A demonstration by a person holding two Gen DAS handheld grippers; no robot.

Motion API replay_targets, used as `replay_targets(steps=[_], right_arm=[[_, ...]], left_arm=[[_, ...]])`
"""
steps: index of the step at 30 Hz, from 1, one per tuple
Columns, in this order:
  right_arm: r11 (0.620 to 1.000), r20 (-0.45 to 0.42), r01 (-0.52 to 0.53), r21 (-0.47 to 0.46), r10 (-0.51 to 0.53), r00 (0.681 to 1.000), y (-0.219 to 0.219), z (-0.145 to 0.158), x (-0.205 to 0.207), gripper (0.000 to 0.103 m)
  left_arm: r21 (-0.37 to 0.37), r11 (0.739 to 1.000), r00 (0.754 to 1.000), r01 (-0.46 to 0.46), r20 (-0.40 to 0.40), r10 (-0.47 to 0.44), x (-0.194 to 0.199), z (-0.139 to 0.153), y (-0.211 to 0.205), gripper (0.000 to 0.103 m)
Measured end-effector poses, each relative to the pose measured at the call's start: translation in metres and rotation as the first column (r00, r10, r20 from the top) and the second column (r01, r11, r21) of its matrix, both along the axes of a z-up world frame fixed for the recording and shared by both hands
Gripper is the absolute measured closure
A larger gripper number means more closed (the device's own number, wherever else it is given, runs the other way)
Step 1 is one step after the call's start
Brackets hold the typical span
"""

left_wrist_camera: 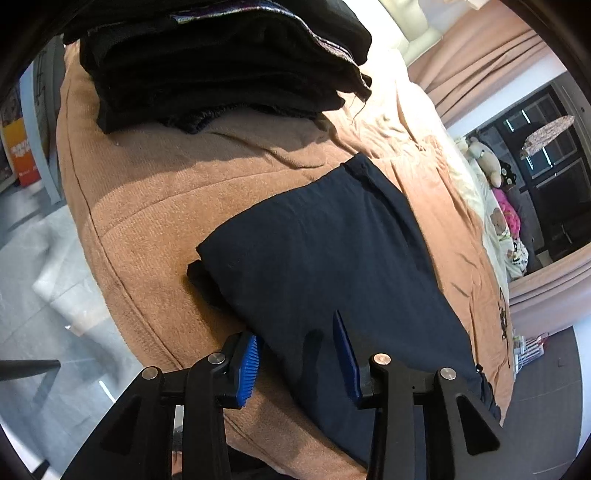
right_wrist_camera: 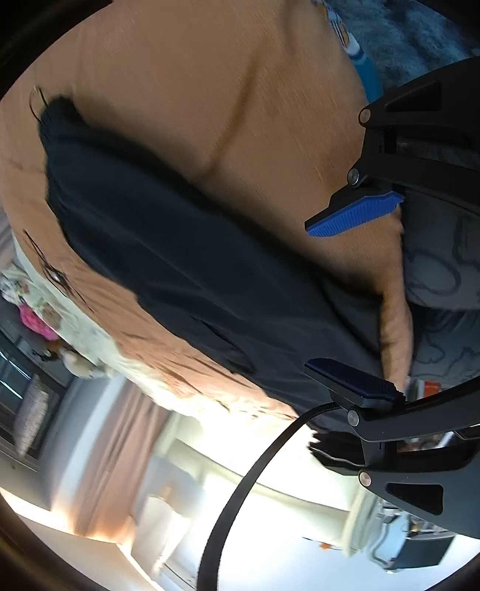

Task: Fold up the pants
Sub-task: 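Open both tools and move the right tool toward the elastic waistband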

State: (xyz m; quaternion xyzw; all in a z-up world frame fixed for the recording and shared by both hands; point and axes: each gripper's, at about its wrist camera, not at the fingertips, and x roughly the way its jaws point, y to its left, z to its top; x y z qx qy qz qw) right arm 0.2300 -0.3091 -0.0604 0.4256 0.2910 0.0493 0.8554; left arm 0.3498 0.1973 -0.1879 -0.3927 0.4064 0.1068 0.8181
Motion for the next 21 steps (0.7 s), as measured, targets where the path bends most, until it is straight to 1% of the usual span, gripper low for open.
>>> replay_targets(steps=[4,6,8,10,12,16,17,20,21], right_arm=[[0.997,0.003,0.076,-0.012,-0.076,0.997,-0.037,0.007,0.002,0.036],[0.993,0.000,0.110,-0.031,-0.110,0.994,-0.051,0.010,0.007,0.036],[0.989,-0.005,0.141,-0.045,-0.141,0.990,-0.065,0.011,0.012,0.036],[0.986,-0.009,0.163,-0.027,-0.163,0.987,-0.076,0.012,0.022,0.036],[0.982,-0.003,0.187,0.012,-0.187,0.982,-0.090,0.011,0.030,0.036],[0.973,0.009,0.228,0.016,-0.228,0.974,-0.096,0.012,0.045,0.036],[0.971,0.008,0.236,0.029,-0.236,0.972,-0.100,0.011,0.048,0.036],[0.965,-0.007,0.252,0.070,-0.252,0.968,-0.106,0.003,0.063,0.036],[0.966,-0.012,0.248,0.078,-0.248,0.969,-0.097,0.000,0.062,0.036]], left_arm=[[0.016,1.000,1.000,0.008,-0.009,-0.008,-0.002,0.001,-0.003,0.061],[0.033,0.999,1.000,0.018,-0.016,-0.017,-0.002,0.003,-0.006,0.059],[0.050,0.999,1.000,0.020,-0.024,-0.019,-0.003,0.004,-0.008,0.052],[0.058,0.998,1.000,0.014,-0.026,-0.012,-0.004,0.005,-0.008,0.052],[0.057,0.998,1.000,0.009,-0.027,-0.007,-0.005,0.006,-0.008,0.052],[0.073,0.997,0.999,0.007,-0.040,-0.004,-0.004,0.008,-0.011,0.052],[0.073,0.997,0.999,0.005,-0.042,-0.002,-0.004,0.009,-0.011,0.052],[0.060,0.998,0.999,-0.006,-0.040,0.008,-0.005,0.011,-0.011,0.052],[0.045,0.999,0.999,-0.009,-0.037,0.011,-0.005,0.011,-0.011,0.052]])
